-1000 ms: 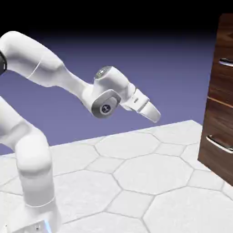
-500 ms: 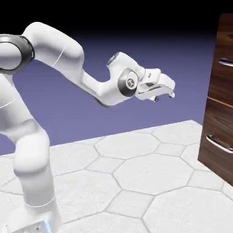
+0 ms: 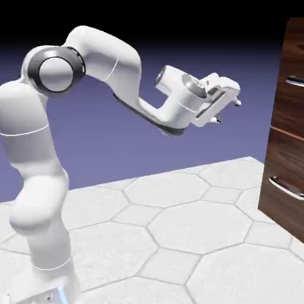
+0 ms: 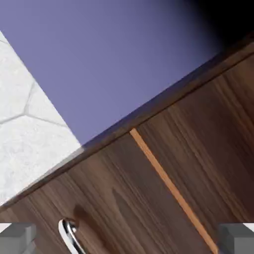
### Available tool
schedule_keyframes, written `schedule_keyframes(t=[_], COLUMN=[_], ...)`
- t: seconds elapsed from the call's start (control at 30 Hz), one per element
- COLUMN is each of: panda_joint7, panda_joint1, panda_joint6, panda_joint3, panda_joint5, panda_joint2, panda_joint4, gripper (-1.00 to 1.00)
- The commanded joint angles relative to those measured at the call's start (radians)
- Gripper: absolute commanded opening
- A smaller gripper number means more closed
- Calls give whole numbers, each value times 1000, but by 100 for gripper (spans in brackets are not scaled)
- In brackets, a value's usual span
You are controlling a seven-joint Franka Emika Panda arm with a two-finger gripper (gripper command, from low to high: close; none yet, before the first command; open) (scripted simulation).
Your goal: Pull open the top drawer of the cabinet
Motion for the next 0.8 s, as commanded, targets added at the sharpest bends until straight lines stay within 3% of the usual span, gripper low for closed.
schedule_keyframes(t=[0.0, 0.77], panda_joint7=[13, 305], panda_joint1=[-12, -297], panda_joint6=[0, 4], panda_joint3=[14, 335], panda_joint5=[-44, -1044], panda_joint2=[17, 414], panda_joint4=[25, 590], gripper=[0, 0])
